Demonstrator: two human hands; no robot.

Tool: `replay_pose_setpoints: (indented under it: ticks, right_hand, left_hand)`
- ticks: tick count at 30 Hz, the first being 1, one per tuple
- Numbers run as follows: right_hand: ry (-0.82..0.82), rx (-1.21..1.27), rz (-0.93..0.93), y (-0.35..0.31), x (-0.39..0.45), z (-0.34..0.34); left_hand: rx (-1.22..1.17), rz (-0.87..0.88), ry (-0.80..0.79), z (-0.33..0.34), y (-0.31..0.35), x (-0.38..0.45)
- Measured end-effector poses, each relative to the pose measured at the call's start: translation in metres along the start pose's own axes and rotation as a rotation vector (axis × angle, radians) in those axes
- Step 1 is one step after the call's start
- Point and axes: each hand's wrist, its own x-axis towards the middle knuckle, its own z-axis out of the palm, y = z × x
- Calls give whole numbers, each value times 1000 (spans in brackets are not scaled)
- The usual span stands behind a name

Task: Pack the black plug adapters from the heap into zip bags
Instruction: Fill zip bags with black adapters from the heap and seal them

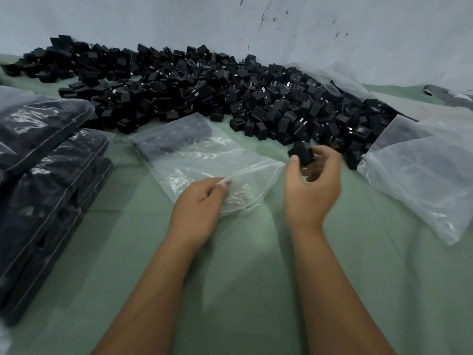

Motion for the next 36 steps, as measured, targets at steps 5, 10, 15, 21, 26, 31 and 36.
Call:
replay_pose_setpoints:
  ticks: [5,10,15,21,26,31,36]
  right_hand:
    - [-398,14,-24,-23,-50,8]
    - [-682,-535,-141,-15,-50,17]
    - [-568,-321,-168,-20,-47,4]
    - [-814,-420,-445,-26,-44,-5]
    - [-950,-460,-570,-32,-49,0]
    - [-1029,-259,-441,-26,-46,8]
    - [-1174,-380,-369,-32,-33,31]
  left_hand:
    - [-124,-34,82,-2,0,0]
    - [-283,-49,176,-4,4,-3]
    - [-310,-35,183,-6,4,-5]
    - [-258,-10,200,-7,7,-4]
    - [61,220,169,-3,9,-11]
    - [209,361,165,-1,10,-11]
    - [223,403,206,0,8,-10]
